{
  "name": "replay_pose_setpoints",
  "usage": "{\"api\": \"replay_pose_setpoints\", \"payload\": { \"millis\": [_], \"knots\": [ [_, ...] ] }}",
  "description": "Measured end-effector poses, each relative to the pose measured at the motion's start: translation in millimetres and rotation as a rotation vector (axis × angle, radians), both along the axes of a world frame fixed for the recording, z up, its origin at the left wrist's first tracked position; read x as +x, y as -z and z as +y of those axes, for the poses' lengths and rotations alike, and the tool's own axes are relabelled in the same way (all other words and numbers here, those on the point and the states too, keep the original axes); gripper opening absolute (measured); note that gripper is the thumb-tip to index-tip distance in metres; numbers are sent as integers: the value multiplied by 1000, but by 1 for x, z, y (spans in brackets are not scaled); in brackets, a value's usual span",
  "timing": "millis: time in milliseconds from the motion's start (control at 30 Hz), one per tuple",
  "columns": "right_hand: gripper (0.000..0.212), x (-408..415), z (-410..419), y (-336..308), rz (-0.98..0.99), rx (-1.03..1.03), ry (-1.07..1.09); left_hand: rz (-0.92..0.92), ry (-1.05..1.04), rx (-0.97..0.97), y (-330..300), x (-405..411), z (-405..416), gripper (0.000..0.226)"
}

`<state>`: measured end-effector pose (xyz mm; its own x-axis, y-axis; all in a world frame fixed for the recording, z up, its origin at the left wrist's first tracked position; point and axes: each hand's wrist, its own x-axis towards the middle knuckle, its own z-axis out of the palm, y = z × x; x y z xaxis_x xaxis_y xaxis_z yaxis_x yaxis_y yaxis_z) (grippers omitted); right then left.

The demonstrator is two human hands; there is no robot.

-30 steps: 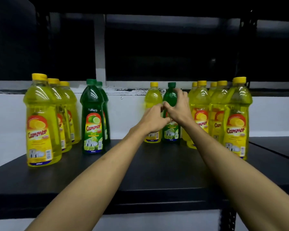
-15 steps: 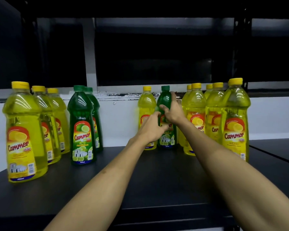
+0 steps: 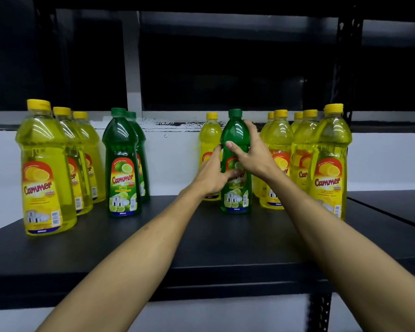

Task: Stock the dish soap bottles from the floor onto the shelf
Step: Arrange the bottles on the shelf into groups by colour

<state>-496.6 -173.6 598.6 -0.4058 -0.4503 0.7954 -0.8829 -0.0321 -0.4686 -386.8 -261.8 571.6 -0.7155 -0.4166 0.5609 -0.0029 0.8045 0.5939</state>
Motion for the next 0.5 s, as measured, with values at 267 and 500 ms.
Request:
{"api": "replay_pose_setpoints", "payload": {
  "millis": [267,500],
  "knots": [
    [79,46,-15,8,-12,-5,-172,52,-25,-38,6,63,-12,71],
    [85,108,-53,11,-22,-34,-285,-127,-331,-168,24,163,-51,63]
  ]
}}
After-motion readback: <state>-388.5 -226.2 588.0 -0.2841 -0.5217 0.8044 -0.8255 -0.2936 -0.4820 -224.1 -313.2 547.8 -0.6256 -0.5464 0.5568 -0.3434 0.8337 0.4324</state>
